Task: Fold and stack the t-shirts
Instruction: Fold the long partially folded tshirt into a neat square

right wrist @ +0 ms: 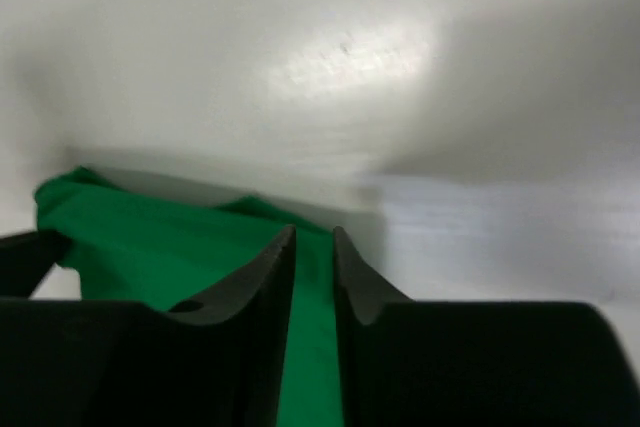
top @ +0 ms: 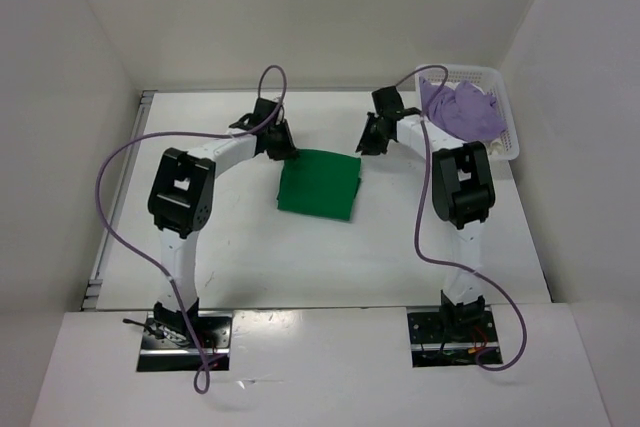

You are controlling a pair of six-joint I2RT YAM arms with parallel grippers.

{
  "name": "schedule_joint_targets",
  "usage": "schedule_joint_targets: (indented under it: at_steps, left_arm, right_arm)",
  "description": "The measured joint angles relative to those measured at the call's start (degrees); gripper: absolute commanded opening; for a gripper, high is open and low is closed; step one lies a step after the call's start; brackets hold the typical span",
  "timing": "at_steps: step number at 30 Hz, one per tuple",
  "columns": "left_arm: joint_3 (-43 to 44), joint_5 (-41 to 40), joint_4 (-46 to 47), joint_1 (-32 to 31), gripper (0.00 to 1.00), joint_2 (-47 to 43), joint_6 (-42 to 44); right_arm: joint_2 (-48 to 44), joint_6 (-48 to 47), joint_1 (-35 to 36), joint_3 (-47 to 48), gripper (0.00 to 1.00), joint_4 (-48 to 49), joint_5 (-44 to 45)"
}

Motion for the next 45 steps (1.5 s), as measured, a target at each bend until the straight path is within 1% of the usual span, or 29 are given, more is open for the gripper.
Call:
schedule_joint_targets:
  at_steps: [1, 2, 5, 6, 7, 8, 9, 10, 11, 12, 13, 15, 17, 20, 23, 29, 32, 36, 37, 40, 42, 43, 45]
  left_arm:
    - [-2.3, -0.3, 0.4, 0.5, 0.50, -1.4, -0.6]
    - [-4.2, -0.5, 0.5, 1.2, 0.57, -2.7, -0.9]
    - [-7.5, -2.0, 0.9, 3.4, 0.69, -6.0, -2.0]
    - [-8.0, -2.8, 1.1, 4.2, 0.77, -7.2, -2.4]
    - [-8.2, -3.2, 1.3, 4.7, 0.79, -8.3, -2.5]
    - [-8.4, -3.5, 1.7, 5.0, 0.79, -9.9, -2.7]
    - [-8.5, -3.3, 2.0, 5.1, 0.78, -11.1, -2.8]
    - [-8.5, -2.9, 2.6, 5.0, 0.68, -12.2, -3.0]
    - [-8.8, -2.0, 3.7, 4.8, 0.62, -13.5, -3.4]
    - [-9.6, -1.0, 5.0, 4.3, 0.56, -14.6, -3.8]
    - [-10.4, 0.2, 5.7, 3.7, 0.47, -15.6, -4.3]
    - [-12.4, 3.0, 7.8, 1.3, 0.42, -16.6, -5.0]
    - [-15.9, 5.8, 10.0, -1.4, 0.40, -16.9, -5.8]
    - [-23.2, 9.7, 11.6, -5.1, 0.40, -16.7, -7.3]
    - [-28.8, 10.8, 11.2, -5.6, 0.40, -16.6, -7.4]
    - [-33.3, 11.0, 14.2, -4.1, 0.44, -17.4, -7.7]
    - [-35.3, 10.4, 16.2, -3.9, 0.47, -18.5, -7.8]
    - [-38.6, 9.5, 16.8, -3.7, 0.59, -21.9, -7.9]
    - [-39.4, 9.2, 16.4, -3.6, 0.66, -23.4, -8.1]
    - [-41.6, 7.0, 13.5, -3.2, 0.79, -30.2, -8.5]
    - [-42.3, 5.6, 12.4, -2.5, 0.80, -34.8, -8.7]
    - [-42.4, 4.9, 12.1, -1.6, 0.81, -37.4, -8.5]
    - [-42.2, 4.1, 12.2, 0.2, 0.83, -39.8, -8.3]
  right_arm:
    - [1.2, -0.4, 0.0, 2.2, 0.34, 0.3, 0.1]
    - [1.8, -0.7, 0.0, 3.7, 0.36, 0.6, 0.2]
    - [1.7, -1.3, 0.0, 5.8, 0.38, 0.2, 0.3]
    - [1.4, -1.4, 0.0, 6.2, 0.38, 0.3, 0.2]
    - [1.1, -1.5, 0.0, 6.3, 0.36, 0.3, 0.2]
    - [0.6, -1.5, 0.0, 6.3, 0.24, 0.0, 0.0]
    - [0.0, -1.7, 0.0, 6.1, 0.16, 0.0, -0.4]
    - [-0.7, -1.6, 0.1, 5.6, 0.07, 0.1, -1.0]
    - [-1.6, -1.4, 0.4, 4.6, 0.00, 0.5, -1.6]
    - [-2.8, -1.2, 0.5, 2.8, 0.00, 1.0, -2.4]
    - [-4.0, -0.8, 0.7, 1.1, 0.00, 1.5, -3.3]
    - [-5.7, -0.1, 1.7, -2.1, 0.00, 2.4, -5.4]
    - [-5.9, 0.2, 2.9, -3.6, 0.00, 2.9, -7.1]
    - [-4.1, 0.3, 4.6, -3.9, 0.00, 4.5, -10.1]
    - [-0.1, 0.2, 5.3, -1.4, 0.00, 4.9, -12.2]
    - [11.1, 0.6, 5.2, 8.9, 0.00, 5.2, -14.8]
    - [13.0, 1.5, 5.2, 10.8, 0.00, 5.4, -16.5]
    - [13.8, 1.9, 5.2, 11.6, 0.00, 5.4, -17.2]
    - [14.0, 1.9, 5.2, 12.0, 0.00, 5.4, -17.3]
    - [14.2, 1.9, 5.2, 12.5, 0.00, 5.4, -17.4]
    - [14.1, 1.7, 5.2, 12.7, 0.00, 5.2, -17.3]
    - [14.1, 1.6, 5.2, 12.9, 0.08, 4.9, -17.1]
    - [13.4, 1.1, 5.1, 12.9, 0.19, 4.2, -16.4]
